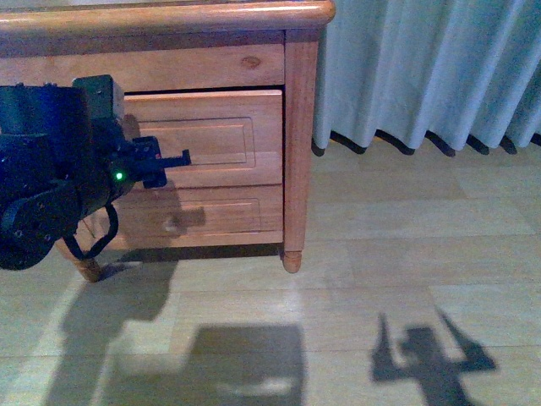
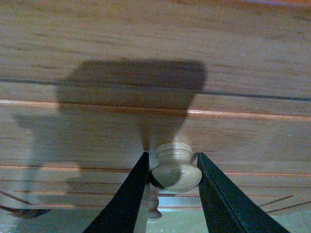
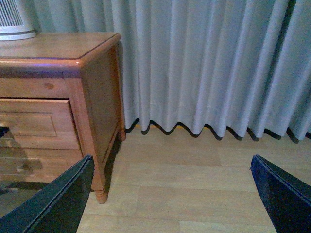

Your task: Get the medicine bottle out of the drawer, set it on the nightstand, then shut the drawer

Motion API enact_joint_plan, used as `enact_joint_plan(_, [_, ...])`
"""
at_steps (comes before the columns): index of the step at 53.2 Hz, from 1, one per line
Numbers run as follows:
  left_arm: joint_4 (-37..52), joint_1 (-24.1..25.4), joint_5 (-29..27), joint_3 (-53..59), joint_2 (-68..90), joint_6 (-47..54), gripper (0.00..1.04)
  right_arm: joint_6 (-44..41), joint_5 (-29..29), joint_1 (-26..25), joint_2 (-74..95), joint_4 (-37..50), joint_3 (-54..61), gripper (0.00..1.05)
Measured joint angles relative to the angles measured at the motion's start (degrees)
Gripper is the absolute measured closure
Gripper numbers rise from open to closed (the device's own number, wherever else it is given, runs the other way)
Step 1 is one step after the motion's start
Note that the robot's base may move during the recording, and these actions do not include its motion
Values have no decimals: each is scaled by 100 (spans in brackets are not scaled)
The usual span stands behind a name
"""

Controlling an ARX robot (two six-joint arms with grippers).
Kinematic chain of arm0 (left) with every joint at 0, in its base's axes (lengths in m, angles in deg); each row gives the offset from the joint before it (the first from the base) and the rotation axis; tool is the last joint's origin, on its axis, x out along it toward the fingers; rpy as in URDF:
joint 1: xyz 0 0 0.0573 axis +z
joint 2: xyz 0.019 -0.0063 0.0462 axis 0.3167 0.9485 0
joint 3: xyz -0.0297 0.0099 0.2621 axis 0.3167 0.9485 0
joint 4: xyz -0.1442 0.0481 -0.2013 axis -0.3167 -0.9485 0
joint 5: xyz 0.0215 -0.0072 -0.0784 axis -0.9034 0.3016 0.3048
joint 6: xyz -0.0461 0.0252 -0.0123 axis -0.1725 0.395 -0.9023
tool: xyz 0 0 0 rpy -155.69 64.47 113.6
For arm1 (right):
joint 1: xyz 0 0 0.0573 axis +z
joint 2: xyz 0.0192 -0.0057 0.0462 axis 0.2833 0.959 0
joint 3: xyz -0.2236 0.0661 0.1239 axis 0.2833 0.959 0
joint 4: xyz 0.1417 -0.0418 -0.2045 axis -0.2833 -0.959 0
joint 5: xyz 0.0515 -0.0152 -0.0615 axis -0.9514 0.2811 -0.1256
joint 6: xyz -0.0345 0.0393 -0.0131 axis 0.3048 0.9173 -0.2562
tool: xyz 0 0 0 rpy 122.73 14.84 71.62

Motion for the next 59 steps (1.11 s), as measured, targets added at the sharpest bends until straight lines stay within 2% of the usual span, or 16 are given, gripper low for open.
enact_joint_plan(18, [1150,-501,-654,2498,-1003,-389,79,0,0,0,0,0,0,7])
enact_joint_plan(29, [1755,-1222,-1182,4288,-1705,-1099,78,0,0,0,0,0,0,7])
enact_joint_plan(32, [1668,-1386,-1272,4557,-1886,-1318,65,0,0,0,0,0,0,7])
enact_joint_plan(36, [1596,-1593,-1134,4793,-2087,-1467,53,0,0,0,0,0,0,7])
enact_joint_plan(41, [1268,-1764,-1029,4966,-2437,-1574,38,0,0,0,0,0,0,7])
enact_joint_plan(49, [258,-1598,-872,5217,-3355,-1711,16,0,0,0,0,0,0,7])
enact_joint_plan(53, [-647,-1364,-586,5278,-4258,-1679,5,0,2,0,0,0,0,7])
enact_joint_plan(59, [-2931,-656,142,4811,-6520,-1263,7,0,0,0,0,0,0,7])
